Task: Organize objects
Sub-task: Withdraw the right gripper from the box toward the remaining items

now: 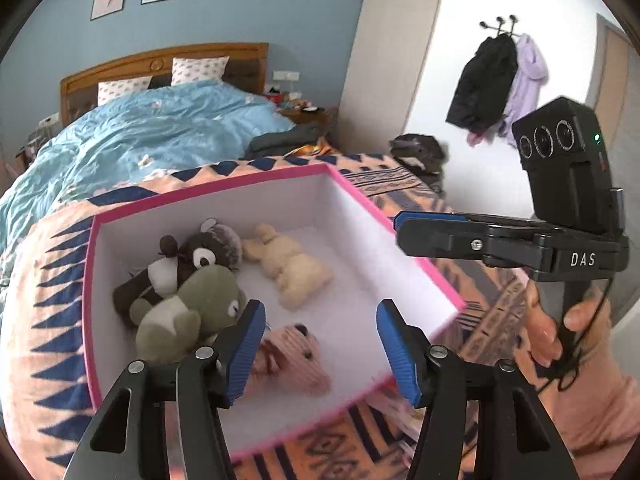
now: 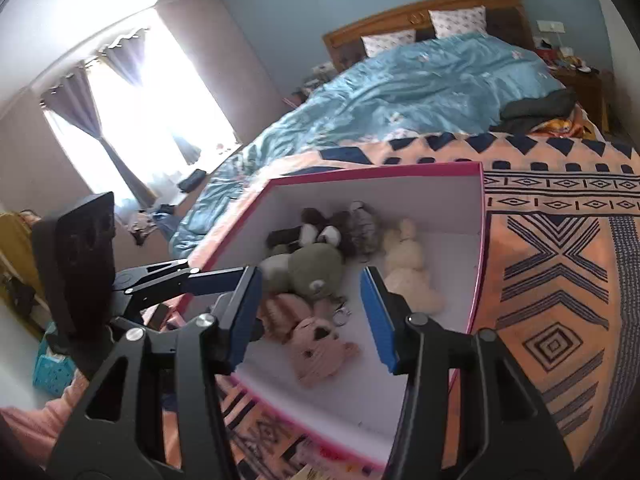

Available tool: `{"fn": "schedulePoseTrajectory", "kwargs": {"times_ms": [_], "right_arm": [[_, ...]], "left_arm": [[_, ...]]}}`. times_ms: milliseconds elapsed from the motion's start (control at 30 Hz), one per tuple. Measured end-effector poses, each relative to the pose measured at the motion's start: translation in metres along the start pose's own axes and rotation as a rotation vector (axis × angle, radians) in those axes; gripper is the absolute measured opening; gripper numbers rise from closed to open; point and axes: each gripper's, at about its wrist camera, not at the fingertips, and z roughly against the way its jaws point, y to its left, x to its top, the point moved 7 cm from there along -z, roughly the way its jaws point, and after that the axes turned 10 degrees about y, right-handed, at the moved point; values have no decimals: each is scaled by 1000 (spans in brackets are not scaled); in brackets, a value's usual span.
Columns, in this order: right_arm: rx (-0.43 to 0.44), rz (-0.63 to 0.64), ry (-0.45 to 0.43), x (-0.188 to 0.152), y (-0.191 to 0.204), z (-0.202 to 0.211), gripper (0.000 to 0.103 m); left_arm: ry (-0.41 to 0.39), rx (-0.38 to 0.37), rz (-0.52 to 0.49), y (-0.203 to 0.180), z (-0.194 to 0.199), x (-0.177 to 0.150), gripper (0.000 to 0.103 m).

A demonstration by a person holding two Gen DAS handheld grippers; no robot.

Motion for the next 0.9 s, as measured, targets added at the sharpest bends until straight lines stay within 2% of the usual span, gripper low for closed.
{"fn": "schedulePoseTrajectory", "kwargs": {"times_ms": [167, 367, 500, 633, 733, 800, 900], "right_arm": [[43, 50, -20, -29, 24, 24, 60], [75, 69, 14, -78, 39, 33, 60], [66, 46, 58, -115, 40, 26, 61], [65, 50, 132, -154, 45, 15, 61], [112, 18, 200, -180, 47, 3, 61], [108, 9, 247, -196, 47, -7, 61], [135, -2, 302, -215, 51, -17, 61]], "left_arm": [[-23, -51, -8, -12, 23, -23, 61], [-29, -80, -12, -23, 39, -54, 62], [-10, -95, -6, -29, 38, -79, 62], [27, -96, 5, -34, 32, -104, 69], [58, -93, 1, -36, 27, -122, 70], [69, -100, 7, -37, 26, -133, 70], [87, -132, 34, -40, 20, -150, 70]]}}
